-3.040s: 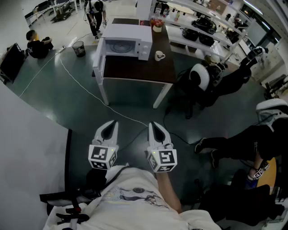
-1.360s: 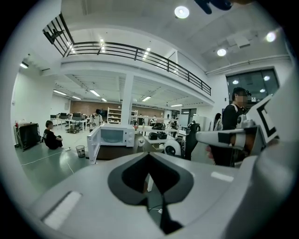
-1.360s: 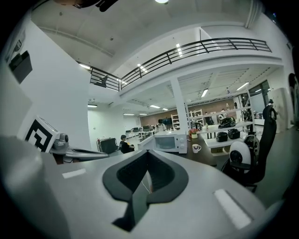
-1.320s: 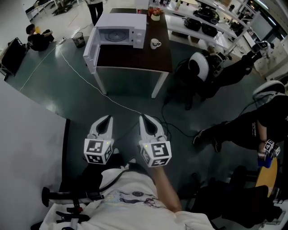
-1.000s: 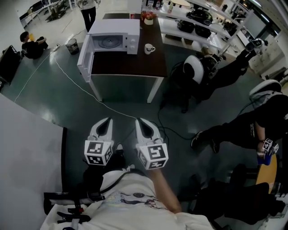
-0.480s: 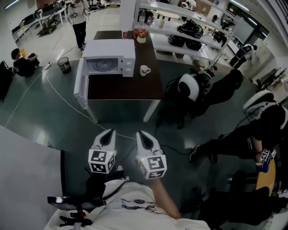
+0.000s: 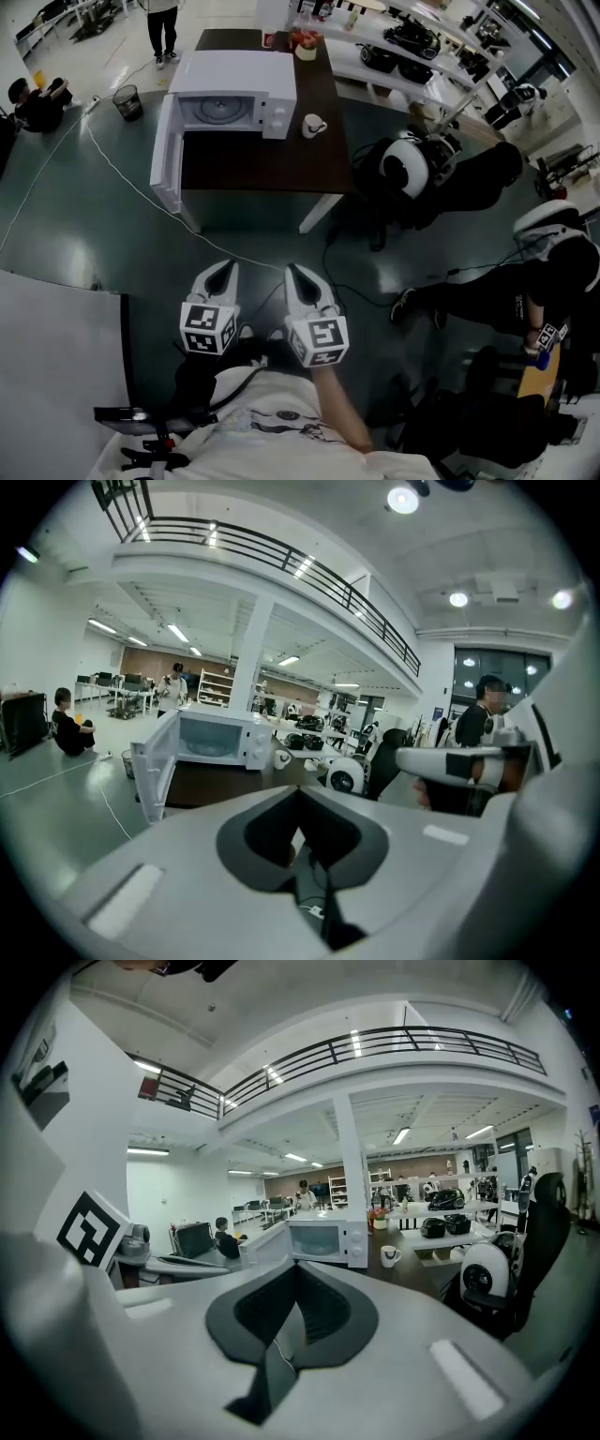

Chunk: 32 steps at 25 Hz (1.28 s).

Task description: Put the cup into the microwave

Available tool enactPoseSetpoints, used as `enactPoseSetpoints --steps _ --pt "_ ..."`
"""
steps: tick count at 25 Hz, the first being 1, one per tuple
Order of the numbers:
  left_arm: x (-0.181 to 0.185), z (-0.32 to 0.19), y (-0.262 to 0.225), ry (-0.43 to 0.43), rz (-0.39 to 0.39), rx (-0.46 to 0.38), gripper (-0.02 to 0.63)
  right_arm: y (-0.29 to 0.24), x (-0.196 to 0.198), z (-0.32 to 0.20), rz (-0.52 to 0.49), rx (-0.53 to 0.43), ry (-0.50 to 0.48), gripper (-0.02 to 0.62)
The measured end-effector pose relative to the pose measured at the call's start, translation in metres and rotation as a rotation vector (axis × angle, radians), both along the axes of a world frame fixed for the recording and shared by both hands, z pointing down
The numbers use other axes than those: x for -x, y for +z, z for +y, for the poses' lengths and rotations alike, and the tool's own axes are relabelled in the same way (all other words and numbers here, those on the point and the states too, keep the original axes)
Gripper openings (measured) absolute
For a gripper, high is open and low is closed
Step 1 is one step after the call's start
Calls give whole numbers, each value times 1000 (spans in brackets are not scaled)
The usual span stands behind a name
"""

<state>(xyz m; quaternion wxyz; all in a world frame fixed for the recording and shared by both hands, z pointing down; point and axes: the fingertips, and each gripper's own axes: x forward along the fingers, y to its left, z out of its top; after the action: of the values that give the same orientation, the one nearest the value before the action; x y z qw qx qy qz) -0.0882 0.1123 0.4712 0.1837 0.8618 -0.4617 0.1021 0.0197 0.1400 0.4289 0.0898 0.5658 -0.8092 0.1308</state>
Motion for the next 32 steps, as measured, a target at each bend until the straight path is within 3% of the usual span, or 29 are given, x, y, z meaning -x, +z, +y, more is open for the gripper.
enactPoseSetpoints --steps 7,18,24,32 --pt "-7 -51 12 -30 -3 4 -1 21 -11 -54 -2 41 -6 2" --pt "-49 -168 -45 -95 14 -137 -2 -20 -58 -179 -48 -73 -44 2" --pt "-77 -192 -44 -70 5 -135 -2 -11 -73 -210 -80 -47 -58 2" --pt "-81 -222 -37 -47 59 -91 -2 6 -73 -241 -113 3 -55 2"
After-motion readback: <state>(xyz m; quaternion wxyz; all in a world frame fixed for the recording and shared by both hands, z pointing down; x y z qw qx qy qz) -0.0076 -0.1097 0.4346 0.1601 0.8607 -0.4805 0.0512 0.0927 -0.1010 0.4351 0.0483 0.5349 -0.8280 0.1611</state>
